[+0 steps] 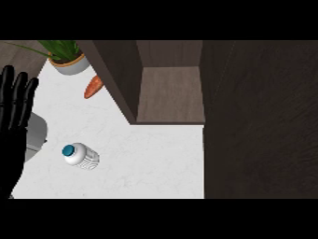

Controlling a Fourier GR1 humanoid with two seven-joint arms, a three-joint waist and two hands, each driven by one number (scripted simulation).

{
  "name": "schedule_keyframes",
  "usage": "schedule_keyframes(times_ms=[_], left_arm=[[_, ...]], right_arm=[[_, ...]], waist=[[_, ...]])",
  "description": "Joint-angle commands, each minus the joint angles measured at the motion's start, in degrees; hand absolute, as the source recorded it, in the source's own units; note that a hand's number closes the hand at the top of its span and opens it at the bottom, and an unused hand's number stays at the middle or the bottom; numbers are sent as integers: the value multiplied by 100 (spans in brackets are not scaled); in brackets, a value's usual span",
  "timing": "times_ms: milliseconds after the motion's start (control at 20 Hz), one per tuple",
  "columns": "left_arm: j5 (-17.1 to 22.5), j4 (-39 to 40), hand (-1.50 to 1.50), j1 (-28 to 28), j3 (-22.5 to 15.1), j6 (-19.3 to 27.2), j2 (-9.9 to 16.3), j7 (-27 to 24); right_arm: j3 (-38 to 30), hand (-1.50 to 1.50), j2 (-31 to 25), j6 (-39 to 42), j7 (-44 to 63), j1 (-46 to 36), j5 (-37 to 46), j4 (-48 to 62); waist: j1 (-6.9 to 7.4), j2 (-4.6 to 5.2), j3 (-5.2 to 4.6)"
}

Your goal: Pick up the bottled water, place it into the cabinet and close the cabinet

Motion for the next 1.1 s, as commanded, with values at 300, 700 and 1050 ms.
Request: schedule_keyframes(times_ms=[300, 700, 1050], left_arm=[[2518, 170, -150, 1082, 537, -1527, 498, 332], [4646, -243, -150, 1859, 1976, -2230, 1399, 1002], [5088, -495, -150, 2514, 2538, -2688, 1419, 1361]], right_arm=[[784, -150, -97, 529, 194, 742, 39, -469], [1333, -150, -107, 437, 1224, 1434, 56, -1985], [1705, -150, 92, 155, 1725, 969, 562, -2105]], waist=[[0, 202, -347], [-84, 193, -329], [-58, 205, -328]])
